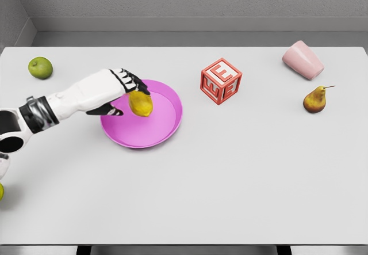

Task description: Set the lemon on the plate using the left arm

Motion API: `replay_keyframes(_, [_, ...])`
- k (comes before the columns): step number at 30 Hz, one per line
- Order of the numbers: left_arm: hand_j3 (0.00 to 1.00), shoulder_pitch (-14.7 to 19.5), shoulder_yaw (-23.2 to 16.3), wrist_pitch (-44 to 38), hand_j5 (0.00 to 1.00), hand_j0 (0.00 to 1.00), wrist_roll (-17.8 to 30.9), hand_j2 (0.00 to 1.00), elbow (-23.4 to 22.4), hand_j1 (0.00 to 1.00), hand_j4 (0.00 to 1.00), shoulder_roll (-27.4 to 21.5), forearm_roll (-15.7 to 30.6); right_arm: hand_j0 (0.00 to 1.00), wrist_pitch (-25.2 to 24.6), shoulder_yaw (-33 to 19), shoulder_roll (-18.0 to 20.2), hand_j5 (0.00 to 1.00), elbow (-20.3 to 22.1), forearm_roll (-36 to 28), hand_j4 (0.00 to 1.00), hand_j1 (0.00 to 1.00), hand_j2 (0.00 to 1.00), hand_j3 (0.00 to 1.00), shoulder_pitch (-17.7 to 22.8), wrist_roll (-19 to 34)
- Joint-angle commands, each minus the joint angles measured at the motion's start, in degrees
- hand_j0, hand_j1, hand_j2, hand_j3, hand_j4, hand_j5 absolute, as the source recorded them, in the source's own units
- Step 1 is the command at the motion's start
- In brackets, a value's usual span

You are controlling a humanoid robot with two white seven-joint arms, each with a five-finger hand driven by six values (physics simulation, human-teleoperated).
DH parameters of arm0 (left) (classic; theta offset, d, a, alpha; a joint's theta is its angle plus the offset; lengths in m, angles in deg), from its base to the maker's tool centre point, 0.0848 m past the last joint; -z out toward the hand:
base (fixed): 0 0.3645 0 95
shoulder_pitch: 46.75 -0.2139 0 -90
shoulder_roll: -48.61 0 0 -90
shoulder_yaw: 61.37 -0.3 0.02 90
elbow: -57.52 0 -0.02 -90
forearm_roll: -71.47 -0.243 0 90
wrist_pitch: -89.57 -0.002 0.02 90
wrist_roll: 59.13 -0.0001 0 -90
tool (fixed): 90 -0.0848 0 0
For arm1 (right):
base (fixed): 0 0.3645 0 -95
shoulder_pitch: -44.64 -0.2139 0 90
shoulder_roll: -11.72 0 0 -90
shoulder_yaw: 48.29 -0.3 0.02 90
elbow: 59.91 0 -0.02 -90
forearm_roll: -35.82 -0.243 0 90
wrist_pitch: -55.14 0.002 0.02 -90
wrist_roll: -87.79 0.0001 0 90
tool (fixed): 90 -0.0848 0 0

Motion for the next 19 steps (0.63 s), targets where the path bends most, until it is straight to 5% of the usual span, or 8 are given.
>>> replay_keyframes(1, [1.00, 0.0, -0.4, -0.1, 1.00, 1.00, -0.1, 1.00, 0.0, 1.00, 1.00, 0.3, 0.5, 1.00, 0.0, 0.0, 0.0, 1.00, 0.0, 0.0, 1.00, 1.00, 1.00, 1.00, 0.0, 0.0])
replay_keyframes(5, [1.00, 0.2, 0.7, -0.1, 1.00, 1.00, -0.3, 1.00, -0.1, 1.00, 1.00, -3.5, 1.2, 1.00, 0.0, 0.0, 0.0, 1.00, 0.0, 0.0, 1.00, 1.00, 1.00, 1.00, 0.0, 0.0])
replay_keyframes(14, [1.00, -5.2, 14.9, -0.1, 1.00, 1.00, -0.2, 1.00, -4.4, 1.00, 1.00, -8.4, 4.5, 1.00, 0.0, 0.0, 0.0, 1.00, 0.0, 0.0, 1.00, 1.00, 1.00, 1.00, 0.0, 0.0])
replay_keyframes(19, [1.00, -6.5, 14.1, -0.1, 1.00, 1.00, 0.0, 1.00, -4.3, 1.00, 1.00, -8.3, 4.2, 1.00, 0.0, 0.0, 0.0, 1.00, 0.0, 0.0, 1.00, 1.00, 1.00, 1.00, 0.0, 0.0])
